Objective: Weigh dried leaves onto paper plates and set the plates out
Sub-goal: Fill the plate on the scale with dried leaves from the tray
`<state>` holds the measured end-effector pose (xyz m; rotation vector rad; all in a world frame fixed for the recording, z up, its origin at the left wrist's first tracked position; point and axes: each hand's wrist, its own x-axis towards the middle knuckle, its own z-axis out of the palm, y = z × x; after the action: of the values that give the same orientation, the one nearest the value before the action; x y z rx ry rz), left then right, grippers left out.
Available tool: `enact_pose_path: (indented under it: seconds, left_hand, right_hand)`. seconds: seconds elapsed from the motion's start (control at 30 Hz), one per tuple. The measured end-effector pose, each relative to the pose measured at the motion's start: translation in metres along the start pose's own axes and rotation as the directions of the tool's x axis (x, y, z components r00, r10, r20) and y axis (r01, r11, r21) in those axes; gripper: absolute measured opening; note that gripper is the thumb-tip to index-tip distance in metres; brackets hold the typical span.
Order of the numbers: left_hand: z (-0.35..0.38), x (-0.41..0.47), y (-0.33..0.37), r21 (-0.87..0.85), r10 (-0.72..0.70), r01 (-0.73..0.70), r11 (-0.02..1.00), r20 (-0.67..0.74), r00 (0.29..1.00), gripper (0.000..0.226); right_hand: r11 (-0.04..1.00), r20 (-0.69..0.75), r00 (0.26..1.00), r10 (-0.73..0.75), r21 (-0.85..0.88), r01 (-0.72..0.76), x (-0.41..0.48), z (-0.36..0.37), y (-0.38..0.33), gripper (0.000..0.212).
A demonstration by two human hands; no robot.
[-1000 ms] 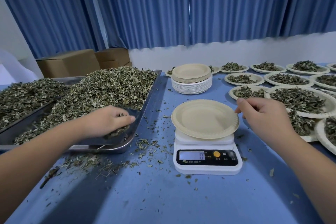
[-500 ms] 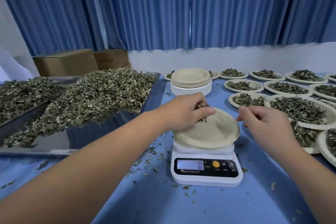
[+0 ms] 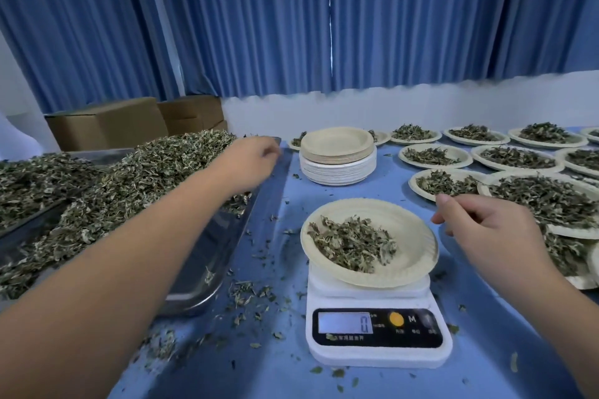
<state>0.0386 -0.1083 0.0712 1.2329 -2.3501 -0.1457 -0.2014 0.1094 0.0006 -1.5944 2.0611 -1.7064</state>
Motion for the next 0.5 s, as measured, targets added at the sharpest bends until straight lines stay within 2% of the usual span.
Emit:
enact_pose_path:
  seconds: [0.07, 0.13, 0.23, 0.37, 0.5]
  left_hand:
    - [0.004, 0.019, -0.032, 0.156, -0.093, 0.072, 0.985, 0.134, 0.987, 0.038]
    - [0.011, 0.031, -0.058, 0.335, -0.152, 0.062, 0.94, 0.25, 0.956, 0.053]
    - [0.026, 0.04, -0.082, 0.451, -0.213, 0.032, 0.892, 0.356, 0.91, 0.076]
    - [0.038, 0.046, -0.09, 0.416, -0.304, 0.11, 0.903, 0.434, 0.848, 0.084]
    - [0.037, 0.046, -0.088, 0.195, -0.328, 0.264, 0.945, 0.53, 0.782, 0.077]
  right_hand:
    - [1.0, -0.004, 1.0, -0.003, -0.007, 0.003, 0.001, 0.002, 0.0, 0.039]
    - [1.0, -0.003, 1.0, -0.003, -0.016, 0.003, 0.003, 0.005, 0.0, 0.039]
    - [1.0, 0.001, 1.0, -0.006, -0.014, 0.006, 0.005, 0.007, 0.001, 0.038]
    - [0.999, -0.006, 1.0, -0.012, -0.032, 0.012, 0.008, 0.009, 0.006, 0.037]
    - [0.999, -0.012, 1.0, -0.019, -0.038, 0.019, 0.011, 0.011, 0.006, 0.037]
